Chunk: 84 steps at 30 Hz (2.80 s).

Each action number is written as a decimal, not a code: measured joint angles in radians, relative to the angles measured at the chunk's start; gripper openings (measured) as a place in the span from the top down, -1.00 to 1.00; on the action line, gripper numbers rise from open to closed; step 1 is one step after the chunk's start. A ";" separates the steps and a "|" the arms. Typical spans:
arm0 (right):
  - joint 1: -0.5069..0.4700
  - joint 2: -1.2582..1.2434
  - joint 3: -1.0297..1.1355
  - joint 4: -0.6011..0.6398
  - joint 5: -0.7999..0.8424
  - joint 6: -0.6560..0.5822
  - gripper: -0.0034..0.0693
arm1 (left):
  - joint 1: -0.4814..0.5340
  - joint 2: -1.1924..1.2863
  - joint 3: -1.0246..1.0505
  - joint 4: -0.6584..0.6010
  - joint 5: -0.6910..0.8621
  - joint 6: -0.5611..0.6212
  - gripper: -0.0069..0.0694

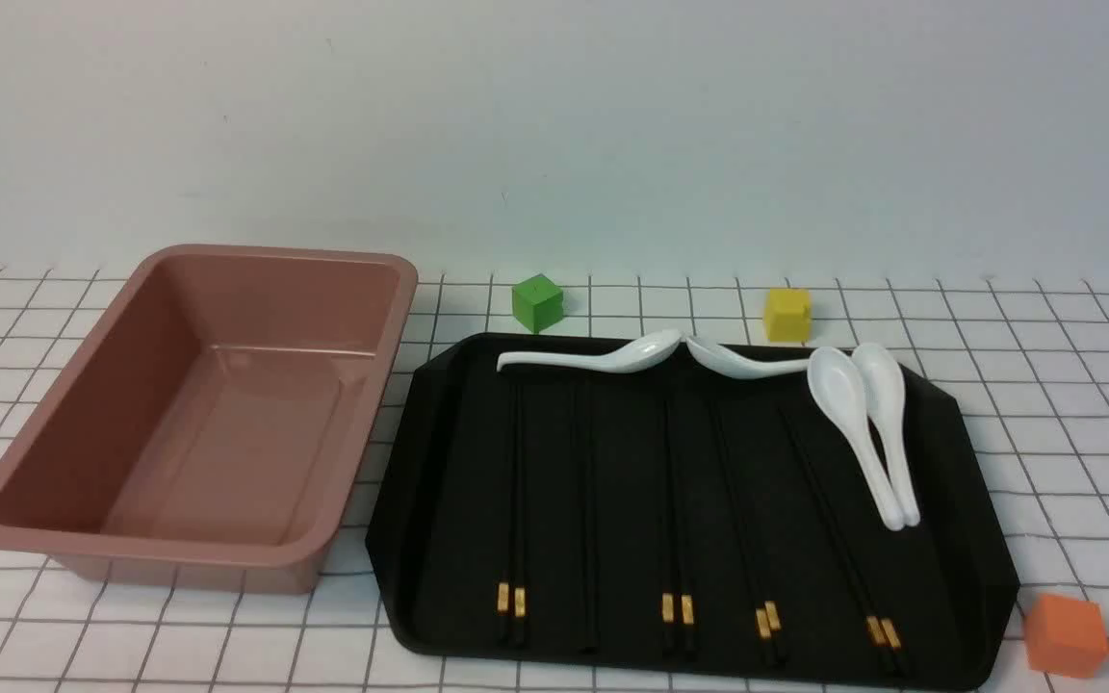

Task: On white black tablecloth take chopsticks from black tray and put them in box.
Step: 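Reach over to the black tray and grasp a pair of chopsticks with the left gripper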

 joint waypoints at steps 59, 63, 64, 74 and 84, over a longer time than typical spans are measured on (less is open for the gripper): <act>0.000 0.000 0.000 0.000 0.000 0.003 0.25 | 0.000 0.000 0.000 -0.410 -0.001 -0.264 0.19; 0.000 0.000 0.000 0.000 0.000 0.003 0.25 | 0.000 0.000 0.000 -0.653 -0.015 -0.397 0.19; 0.000 0.000 0.000 0.000 0.000 0.003 0.25 | 0.000 0.000 0.000 -0.690 -0.029 -0.409 0.19; 0.000 0.000 0.000 0.000 0.000 0.003 0.25 | 0.000 0.022 -0.196 -0.855 -0.152 -0.216 0.65; 0.000 0.000 0.000 0.000 0.000 0.000 0.25 | 0.000 0.836 -0.774 -0.335 0.652 -0.055 0.85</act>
